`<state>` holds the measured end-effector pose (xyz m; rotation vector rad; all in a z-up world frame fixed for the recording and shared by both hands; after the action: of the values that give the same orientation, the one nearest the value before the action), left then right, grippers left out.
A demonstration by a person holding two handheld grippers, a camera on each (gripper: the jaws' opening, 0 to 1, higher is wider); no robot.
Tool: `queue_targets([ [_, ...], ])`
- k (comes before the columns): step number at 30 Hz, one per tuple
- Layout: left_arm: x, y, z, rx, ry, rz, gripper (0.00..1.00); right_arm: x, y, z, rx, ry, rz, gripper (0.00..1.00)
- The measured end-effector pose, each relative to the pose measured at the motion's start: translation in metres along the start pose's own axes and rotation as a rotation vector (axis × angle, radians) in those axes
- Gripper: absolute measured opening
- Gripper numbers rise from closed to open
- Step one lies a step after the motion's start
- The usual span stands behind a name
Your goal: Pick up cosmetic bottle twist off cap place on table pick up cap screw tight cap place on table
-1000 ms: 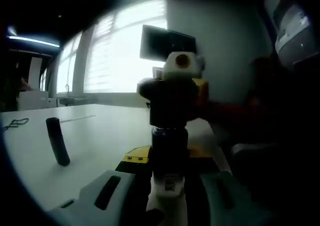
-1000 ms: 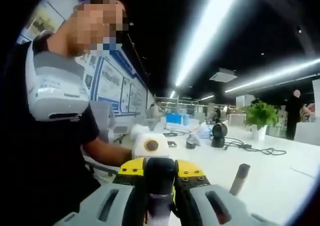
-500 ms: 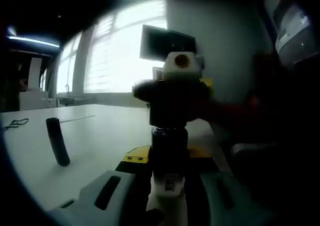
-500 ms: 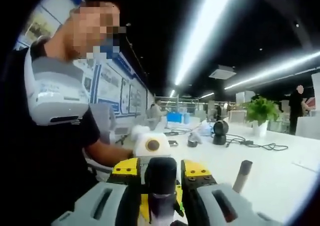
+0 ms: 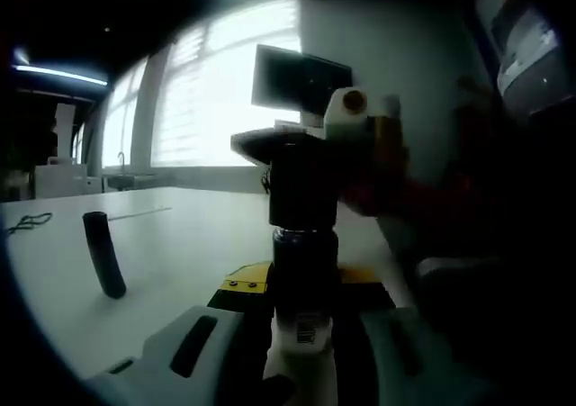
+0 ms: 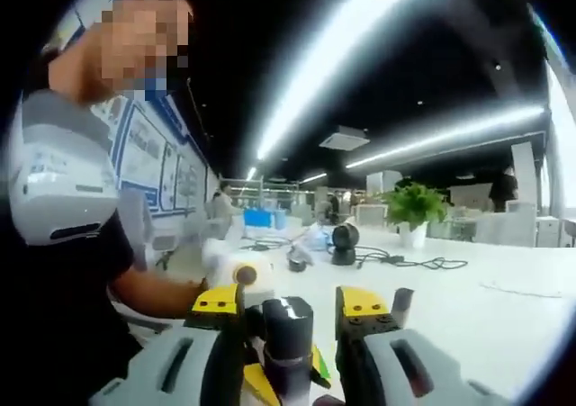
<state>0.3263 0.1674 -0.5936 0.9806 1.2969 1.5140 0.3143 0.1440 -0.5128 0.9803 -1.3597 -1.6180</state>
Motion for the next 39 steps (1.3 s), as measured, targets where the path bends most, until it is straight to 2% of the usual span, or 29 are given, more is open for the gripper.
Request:
queue_targets([
  [1,0.0,0.0,0.0,0.0,0.0,0.0,0.15,0.0,0.0,0.003,0.0,-0.01,-0.003,0.33],
  [6,0.0,0.0,0.0,0.001,0.0,0.0,0.15,0.002,-0.001,-0.002,0.03,-0.169,0.005,0.33],
  [11,0.0,0.0,0.0,0.001,-0.001,0.0,0.15,0.001,-0.007,0.007,0.013,-0.222,-0.005,0.33],
  [17,0.0,0.0,0.0,0.003,0.0,0.0,0.15,0.004,-0.009,0.001,-0.033,-0.362,-0.044,0.33],
  [19,0.0,0.0,0.0,0.003,0.0,0.0,0.15,0.003,-0.009,0.004,-0.03,-0.373,-0.057,0.32],
  [22,0.0,0.0,0.0,0.005,0.0,0.001,0.15,0.001,-0.013,0.003,0.001,-0.46,-0.042,0.31],
  [29,0.0,0.0,-0.001,0.004,0.001,0.001,0.15,-0.003,-0.02,0.004,0.018,-0.554,-0.045,0.26],
  [31,0.0,0.0,-0.001,0.003,0.001,0.001,0.15,-0.002,-0.02,0.004,0.033,-0.567,-0.048,0.19],
  [34,0.002,0.001,-0.001,0.002,-0.002,0.001,0.15,-0.001,-0.018,0.004,0.081,-0.564,-0.039,0.18],
  [39,0.003,0.0,-0.001,0.001,-0.001,0.001,0.15,-0.001,-0.017,0.002,0.086,-0.501,-0.015,0.17],
])
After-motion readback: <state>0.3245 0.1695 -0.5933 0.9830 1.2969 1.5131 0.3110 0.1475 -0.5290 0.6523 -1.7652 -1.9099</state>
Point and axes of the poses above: the point that each gripper's makers call its tool centre point, and the gripper's own axes: x roughly backward along the fingers, z roughly to its left, y roughly out of its top, the point moved 3 cm from there along x, roughly backward along the fingers, and after that the axes turned 8 degrees about -x, right-handed, at the moved point
